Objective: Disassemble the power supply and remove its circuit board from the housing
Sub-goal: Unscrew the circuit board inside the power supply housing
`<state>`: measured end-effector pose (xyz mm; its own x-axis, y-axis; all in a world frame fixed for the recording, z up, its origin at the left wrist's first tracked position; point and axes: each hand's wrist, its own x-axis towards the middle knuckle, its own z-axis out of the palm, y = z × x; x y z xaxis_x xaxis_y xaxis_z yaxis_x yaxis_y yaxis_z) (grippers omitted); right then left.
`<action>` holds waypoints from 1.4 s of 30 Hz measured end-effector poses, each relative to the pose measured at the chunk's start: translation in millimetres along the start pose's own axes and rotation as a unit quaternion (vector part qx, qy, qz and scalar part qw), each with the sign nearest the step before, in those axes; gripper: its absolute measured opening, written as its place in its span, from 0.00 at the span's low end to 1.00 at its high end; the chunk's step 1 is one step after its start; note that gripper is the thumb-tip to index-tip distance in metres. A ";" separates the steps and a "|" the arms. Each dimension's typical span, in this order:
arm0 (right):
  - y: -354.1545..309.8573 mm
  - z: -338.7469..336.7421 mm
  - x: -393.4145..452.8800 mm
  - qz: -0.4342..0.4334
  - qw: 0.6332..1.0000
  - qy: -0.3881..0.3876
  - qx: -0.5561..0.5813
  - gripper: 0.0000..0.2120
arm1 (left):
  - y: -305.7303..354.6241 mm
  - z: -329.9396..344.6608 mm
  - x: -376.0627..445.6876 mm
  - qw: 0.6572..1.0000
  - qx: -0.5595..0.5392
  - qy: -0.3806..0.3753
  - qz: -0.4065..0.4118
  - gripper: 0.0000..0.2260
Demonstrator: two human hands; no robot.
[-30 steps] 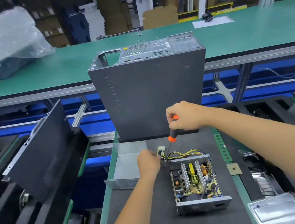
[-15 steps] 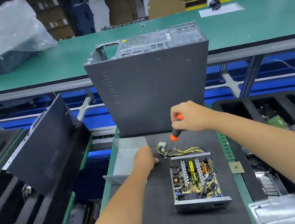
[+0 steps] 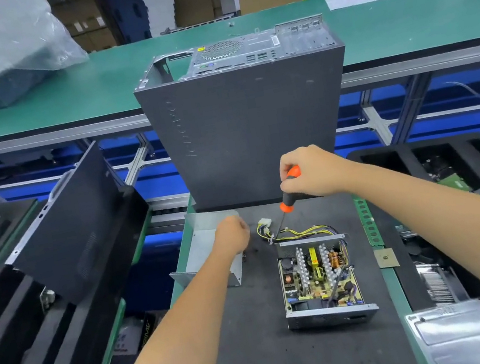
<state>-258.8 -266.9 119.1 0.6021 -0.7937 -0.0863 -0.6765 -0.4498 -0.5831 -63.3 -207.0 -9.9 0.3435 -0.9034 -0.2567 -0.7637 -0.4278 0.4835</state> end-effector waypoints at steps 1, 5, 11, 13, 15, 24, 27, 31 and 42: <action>-3.8 -2.6 -0.4 -0.007 1.000 0.001 -0.006 0.02 | 3.4 -3.0 -1.8 1.000 -0.022 0.003 0.009 0.09; -18.2 -9.0 -9.6 -0.032 0.998 -0.031 -0.034 0.06 | 16.6 3.9 -29.0 0.986 -0.146 -0.081 0.014 0.07; -41.0 0.5 -18.9 -0.067 0.996 -0.022 -0.048 0.06 | -1.1 40.2 -61.8 0.952 -0.301 -0.048 -0.032 0.05; -44.8 2.4 -20.3 -0.074 0.995 -0.023 -0.056 0.06 | -6.1 50.4 -66.2 0.951 -0.298 -0.070 -0.027 0.07; -49.2 11.5 -22.0 -0.083 0.993 -0.045 -0.076 0.06 | -13.1 62.6 -71.5 0.954 -0.279 -0.106 -0.012 0.09; -54.5 57.4 -24.1 -0.112 0.968 -0.157 -0.160 0.10 | -50.2 74.3 -85.6 0.921 -0.317 -0.224 0.043 0.11; -55.7 70.4 -23.6 -0.108 0.962 -0.174 -0.181 0.10 | -58.8 71.7 -84.4 0.911 -0.315 -0.253 0.081 0.10; -55.5 82.0 -22.4 -0.106 0.952 -0.196 -0.208 0.09 | -66.8 72.6 -86.5 0.912 -0.305 -0.250 0.111 0.07; -55.6 89.8 -34.8 -0.161 0.942 -0.163 -0.246 0.12 | -73.7 95.0 -105.2 0.950 -0.256 -0.089 0.154 0.03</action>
<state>-204.0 -177.5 82.0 0.8531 -0.4525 -0.2595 -0.5037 -0.8440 -0.1842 -95.1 -77.6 -98.1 0.0143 -0.9882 -0.1525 -0.4316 -0.1436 0.8906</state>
